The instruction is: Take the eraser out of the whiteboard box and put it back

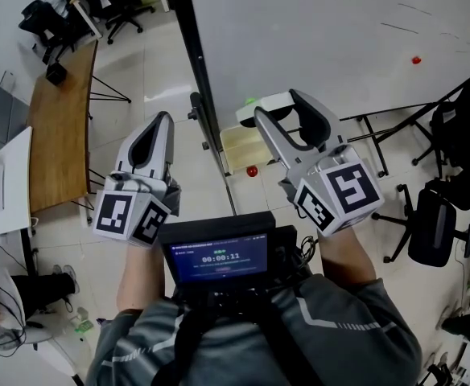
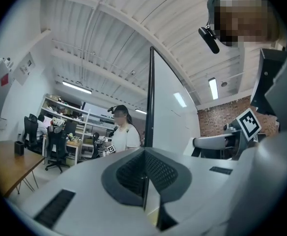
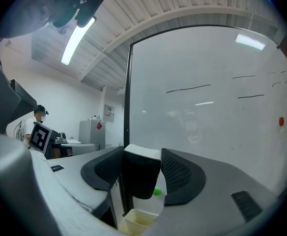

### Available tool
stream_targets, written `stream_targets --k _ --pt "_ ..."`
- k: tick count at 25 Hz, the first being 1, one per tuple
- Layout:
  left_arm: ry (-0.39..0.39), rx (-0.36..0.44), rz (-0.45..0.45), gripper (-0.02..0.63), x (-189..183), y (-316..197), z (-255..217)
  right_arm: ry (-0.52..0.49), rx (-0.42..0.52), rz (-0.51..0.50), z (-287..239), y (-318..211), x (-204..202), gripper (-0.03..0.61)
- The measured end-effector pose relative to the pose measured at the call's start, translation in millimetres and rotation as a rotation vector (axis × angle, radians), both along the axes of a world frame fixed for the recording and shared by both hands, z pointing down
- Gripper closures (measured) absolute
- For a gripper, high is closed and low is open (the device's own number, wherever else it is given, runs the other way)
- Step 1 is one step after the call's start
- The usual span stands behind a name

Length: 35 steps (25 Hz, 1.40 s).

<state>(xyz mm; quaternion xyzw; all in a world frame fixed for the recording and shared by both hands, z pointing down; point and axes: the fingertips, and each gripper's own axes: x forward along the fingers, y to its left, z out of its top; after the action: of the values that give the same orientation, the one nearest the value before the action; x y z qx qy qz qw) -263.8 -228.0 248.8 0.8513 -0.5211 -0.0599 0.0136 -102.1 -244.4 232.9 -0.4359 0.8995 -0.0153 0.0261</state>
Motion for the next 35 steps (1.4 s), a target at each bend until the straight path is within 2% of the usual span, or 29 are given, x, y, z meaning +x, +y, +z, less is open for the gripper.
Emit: stream_targets --k 5,16,22,28,30,35 --pt "-0.03 0.008 -0.017 0.581 6 6 0 -0.005 -0.007 -0.033 2 -1 2 0.307" --pt "-0.056 -0.081 -0.154 0.581 27 13 34 -0.03 -0.047 -0.141 25 -19 31 0.308" --pt "-0.046 -0.082 -0.109 0.581 2 35 39 -0.014 -0.045 -0.059 27 1 18 0.308" --pt "-0.047 -0.054 0.011 0.581 -28 62 34 -0.006 -0.053 0.06 24 31 -8 0.308" --pt "-0.024 -0.064 0.04 0.581 -37 67 37 0.004 -0.051 0.094 22 41 -17 0.308" --pt "-0.011 -0.066 0.069 0.581 -41 72 39 0.019 -0.04 0.111 23 56 -24 0.308"
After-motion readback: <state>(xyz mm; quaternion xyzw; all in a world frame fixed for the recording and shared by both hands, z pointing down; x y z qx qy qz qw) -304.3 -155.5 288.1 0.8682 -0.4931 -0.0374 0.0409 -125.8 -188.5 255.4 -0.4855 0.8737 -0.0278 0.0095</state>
